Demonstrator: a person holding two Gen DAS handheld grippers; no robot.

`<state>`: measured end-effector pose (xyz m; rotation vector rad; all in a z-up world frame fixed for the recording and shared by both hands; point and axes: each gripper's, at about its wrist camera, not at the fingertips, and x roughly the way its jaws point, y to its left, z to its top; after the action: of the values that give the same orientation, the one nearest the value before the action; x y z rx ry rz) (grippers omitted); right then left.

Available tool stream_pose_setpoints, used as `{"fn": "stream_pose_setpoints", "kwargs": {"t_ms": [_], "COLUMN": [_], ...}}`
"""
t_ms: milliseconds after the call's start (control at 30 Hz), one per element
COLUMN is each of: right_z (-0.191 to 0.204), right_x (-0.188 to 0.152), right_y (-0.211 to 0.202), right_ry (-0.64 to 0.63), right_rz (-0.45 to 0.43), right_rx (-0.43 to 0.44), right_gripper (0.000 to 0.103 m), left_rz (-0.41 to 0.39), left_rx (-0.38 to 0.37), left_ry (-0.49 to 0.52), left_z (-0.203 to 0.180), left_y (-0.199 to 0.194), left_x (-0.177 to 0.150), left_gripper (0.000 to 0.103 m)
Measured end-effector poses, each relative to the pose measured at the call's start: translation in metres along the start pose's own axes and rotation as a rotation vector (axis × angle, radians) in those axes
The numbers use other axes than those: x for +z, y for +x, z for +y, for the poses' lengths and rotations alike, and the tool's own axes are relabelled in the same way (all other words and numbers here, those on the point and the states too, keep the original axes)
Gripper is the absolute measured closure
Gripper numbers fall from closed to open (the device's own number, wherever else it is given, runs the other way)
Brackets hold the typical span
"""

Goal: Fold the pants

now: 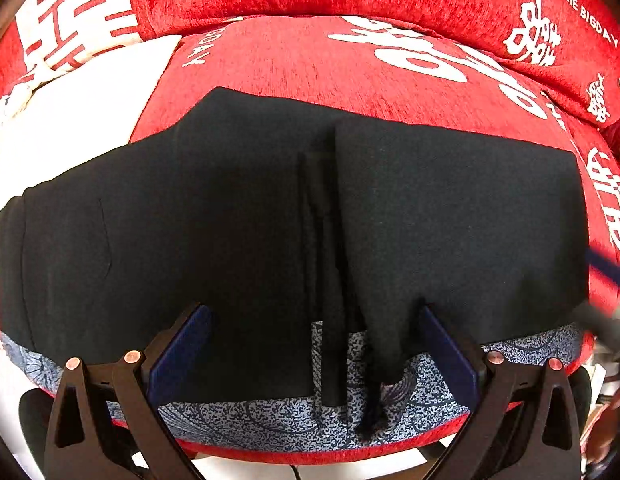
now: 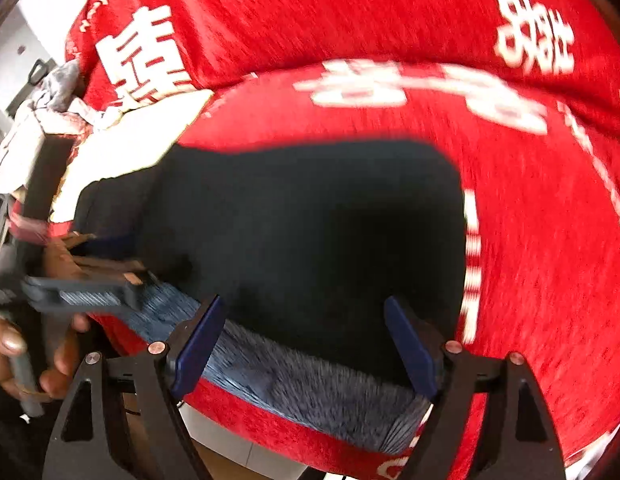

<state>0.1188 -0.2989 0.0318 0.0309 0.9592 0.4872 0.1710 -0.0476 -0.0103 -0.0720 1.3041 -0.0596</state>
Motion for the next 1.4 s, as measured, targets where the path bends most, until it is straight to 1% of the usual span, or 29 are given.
{"fn": "stream_pose_setpoints", "kwargs": {"t_ms": [33, 67, 100, 167, 267, 300, 333, 367, 400, 467, 533, 567, 600, 633, 700, 767, 800, 833, 900, 967, 1033, 1100, 1133, 1167, 1200, 1233, 1300, 1333, 1400], "right_z": [0.001, 0.001, -0.001, -0.008, -0.019, -0.016, -0.012, -0.006, 0.002, 0.010, 0.007, 0.004, 0.003, 0.004, 0.011, 0.018, 0.018, 0.016, 0.010, 0.004, 0.007, 0.013, 0.016, 0.018, 0.020, 0.023, 0.031, 0.036, 0.045], "right_x": [0.008, 0.015, 0.026, 0.041, 0.050, 0.052, 0.051, 0.053, 0.053, 0.050, 0.048, 0.045, 0.039, 0.034, 0.017, 0.000, -0.014, -0.023, -0.036, -0.038, -0.039, -0.038, -0.040, -0.041, -0.043, -0.043, -0.036, -0.030, -0.018], "right_y": [-0.007, -0.009, -0.005, 0.011, 0.051, 0.059, 0.062, 0.066, 0.070, 0.066, 0.043, 0.030, 0.014, 0.006, -0.004, 0.001, 0.010, 0.015, 0.008, -0.003, -0.017, -0.024, -0.017, -0.006, 0.009, 0.009, -0.003, -0.010, -0.014], "right_ry": [-0.011, -0.017, -0.016, -0.006, -0.001, -0.034, -0.061, -0.088, -0.130, -0.165, -0.122, -0.100, -0.088, -0.089, -0.113, -0.165, -0.201, -0.210, -0.156, -0.088, -0.063, -0.045, -0.052, -0.075, -0.109, -0.111, -0.094, -0.091, -0.110], "right_rz": [-0.040, -0.057, -0.051, -0.016, 0.090, 0.082, 0.081, 0.102, 0.122, 0.133, 0.085, 0.056, 0.022, 0.006, -0.004, 0.022, 0.068, 0.097, 0.080, 0.087, 0.047, 0.005, 0.024, 0.070, 0.135, 0.133, 0.078, 0.041, -0.015], "right_rx": [-0.003, -0.017, -0.046, -0.061, -0.095, -0.106, -0.106, -0.114, -0.158, -0.191, -0.175, -0.190, -0.235, -0.257, -0.295, -0.388, -0.471, -0.502, -0.472, -0.481, -0.509, -0.474, -0.464, -0.486, -0.534, -0.537, -0.496, -0.470, -0.448], "right_gripper": [0.018, 0.018, 0.018, 0.018, 0.018, 0.013, 0.003, 0.001, 0.000, 0.000, 0.001, 0.001, 0.001, 0.001, 0.001, 0.001, 0.001, 0.001, 0.001, 0.001, 0.001, 0.001, 0.001, 0.001, 0.001, 0.001, 0.001, 0.001, 0.001], "left_rz": [0.001, 0.000, -0.003, -0.005, -0.008, -0.009, -0.011, -0.013, -0.014, -0.008, 0.008, 0.019, 0.022, 0.023, 0.015, -0.001, -0.009, -0.005, 0.001, -0.010, -0.025, -0.010, 0.006, 0.011, 0.008, 0.002, -0.020, -0.018, 0.004], "left_rx": [0.000, 0.004, 0.009, 0.009, 0.003, 0.002, 0.002, 0.001, -0.001, -0.008, -0.018, -0.023, -0.024, -0.021, -0.006, 0.022, 0.034, 0.034, 0.024, 0.016, 0.012, 0.013, 0.009, 0.000, -0.004, -0.002, 0.001, -0.003, -0.020], "left_ry": [-0.006, -0.006, -0.005, -0.008, -0.008, -0.005, -0.004, -0.002, -0.001, 0.002, 0.005, -0.004, -0.013, -0.022, -0.018, 0.009, 0.031, 0.042, 0.037, 0.024, 0.011, 0.014, 0.016, 0.009, 0.003, 0.006, 0.017, 0.015, 0.006], "left_z": [0.000, 0.000, -0.001, 0.000, 0.001, 0.002, 0.002, 0.002, 0.003, 0.004, 0.007, 0.009, 0.010, 0.011, 0.011, 0.006, 0.004, 0.003, 0.006, 0.012, 0.018, 0.020, 0.021, 0.022, 0.023, 0.023, 0.024, 0.026, 0.029], "left_y": [0.001, 0.000, 0.000, 0.000, -0.001, -0.001, -0.001, 0.000, 0.000, -0.001, -0.001, -0.003, -0.004, -0.005, -0.007, -0.010, -0.011, -0.010, -0.013, -0.020, -0.025, -0.019, -0.013, -0.012, -0.015, -0.018, -0.024, -0.023, -0.016], "left_x": [0.001, 0.001, 0.000, -0.001, -0.003, -0.003, -0.003, -0.004, -0.004, -0.003, -0.001, -0.001, 0.000, -0.001, -0.003, -0.006, -0.009, -0.010, -0.014, -0.018, -0.021, -0.022, -0.023, -0.023, -0.024, -0.025, -0.029, -0.030, -0.031], "left_gripper": [0.000, 0.000, 0.000, 0.000, 0.000, 0.000, 0.000, 0.000, 0.000, 0.000, 0.000, 0.000, 0.000, 0.000, 0.000, 0.000, 0.000, 0.000, 0.000, 0.000, 0.000, 0.000, 0.000, 0.000, 0.000, 0.000, 0.000, 0.000, 0.000]}}
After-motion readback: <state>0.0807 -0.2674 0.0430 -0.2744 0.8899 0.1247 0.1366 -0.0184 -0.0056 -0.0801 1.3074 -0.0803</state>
